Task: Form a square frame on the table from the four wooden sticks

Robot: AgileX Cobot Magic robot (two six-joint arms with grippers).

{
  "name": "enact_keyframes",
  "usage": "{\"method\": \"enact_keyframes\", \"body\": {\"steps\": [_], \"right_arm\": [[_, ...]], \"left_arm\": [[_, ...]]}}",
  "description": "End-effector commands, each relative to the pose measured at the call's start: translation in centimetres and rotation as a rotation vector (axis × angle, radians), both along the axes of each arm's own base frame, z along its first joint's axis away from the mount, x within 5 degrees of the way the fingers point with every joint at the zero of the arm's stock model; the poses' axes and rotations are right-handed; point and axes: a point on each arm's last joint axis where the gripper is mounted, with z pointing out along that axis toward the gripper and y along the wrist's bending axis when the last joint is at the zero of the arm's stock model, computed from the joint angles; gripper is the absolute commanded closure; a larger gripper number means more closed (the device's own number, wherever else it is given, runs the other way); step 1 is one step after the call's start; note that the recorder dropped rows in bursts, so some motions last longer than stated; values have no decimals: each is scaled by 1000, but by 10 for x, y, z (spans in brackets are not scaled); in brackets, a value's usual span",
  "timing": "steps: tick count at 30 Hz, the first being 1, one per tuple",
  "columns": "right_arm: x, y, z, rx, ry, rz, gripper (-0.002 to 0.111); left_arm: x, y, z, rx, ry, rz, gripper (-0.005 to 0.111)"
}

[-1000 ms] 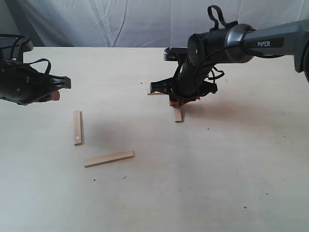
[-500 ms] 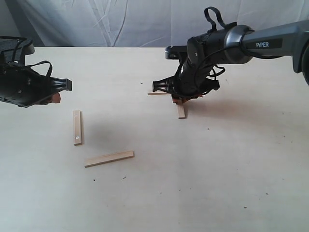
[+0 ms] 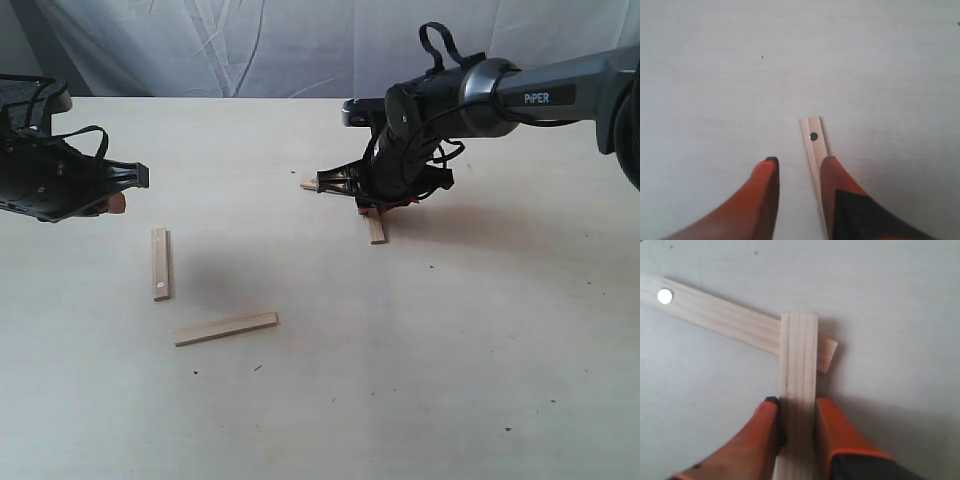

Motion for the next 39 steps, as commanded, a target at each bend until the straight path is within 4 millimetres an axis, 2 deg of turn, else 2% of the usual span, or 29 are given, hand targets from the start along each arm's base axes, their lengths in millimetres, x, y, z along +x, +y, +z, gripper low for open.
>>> {"method": "enact_keyframes", "body": {"steps": [1,3,4,8,9,10,12,14,15,16,18,21,24,25,27,28,29,30,33,34,36,39], "right_arm": [[1,-2,-4,-9,9,-6,78],[2,-1,-1,-5,2,-6,67],[6,1,8,-1,-9,-7,63],[11,5,32,24,-22,-21,63],[12,6,49,40,-25,-25,63],[10,10,57,57,-17,-16,64],[-8,33,65,95,43,128,77],[-23,53,64,111,82,230,81],[-38,75,60,121,93,286,78],[-52,97,61,129,68,338,69],[-67,121,60,146,31,392,56],[-80,160,56,180,-3,446,55],[-77,174,58,146,13,484,55],[-74,171,58,110,24,470,55],[-63,147,63,-19,56,435,55],[-51,124,68,-74,102,397,55],[-43,110,71,-90,124,367,55],[-25,81,75,-102,153,299,55],[-4,48,79,-89,167,215,55],[3,33,81,-79,181,180,55],[10,18,82,-81,190,159,55],[13,14,82,-87,181,153,55]], "left_arm": [[1,-1,0,-10,-1,8,77],[1,-1,0,-10,-1,8,77],[1,-1,0,-10,-1,8,77],[1,-1,0,-10,-1,8,77],[1,-1,0,-10,-3,9,77],[1,-1,0,-9,-9,10,77],[3,6,1,0,-26,28,77],[3,13,1,-2,-30,56,77],[2,25,1,-7,-24,99,77],[1,38,1,-13,-21,145,77],[-2,54,0,-34,-13,213,77],[-7,74,-1,-73,13,301,77],[-9,75,-1,-118,27,333,77],[-8,71,-1,-133,30,324,77],[-5,55,-2,-135,29,249,77],[-2,40,-5,-136,43,187,77],[-1,30,-7,-134,52,152,76],[1,11,-13,-122,71,79,73],[5,-11,-24,-84,75,-9,61],[8,-19,-32,-71,79,-28,54],[12,-24,-49,-62,101,-28,47],[13,-23,-64,-55,136,-23,47]]}}
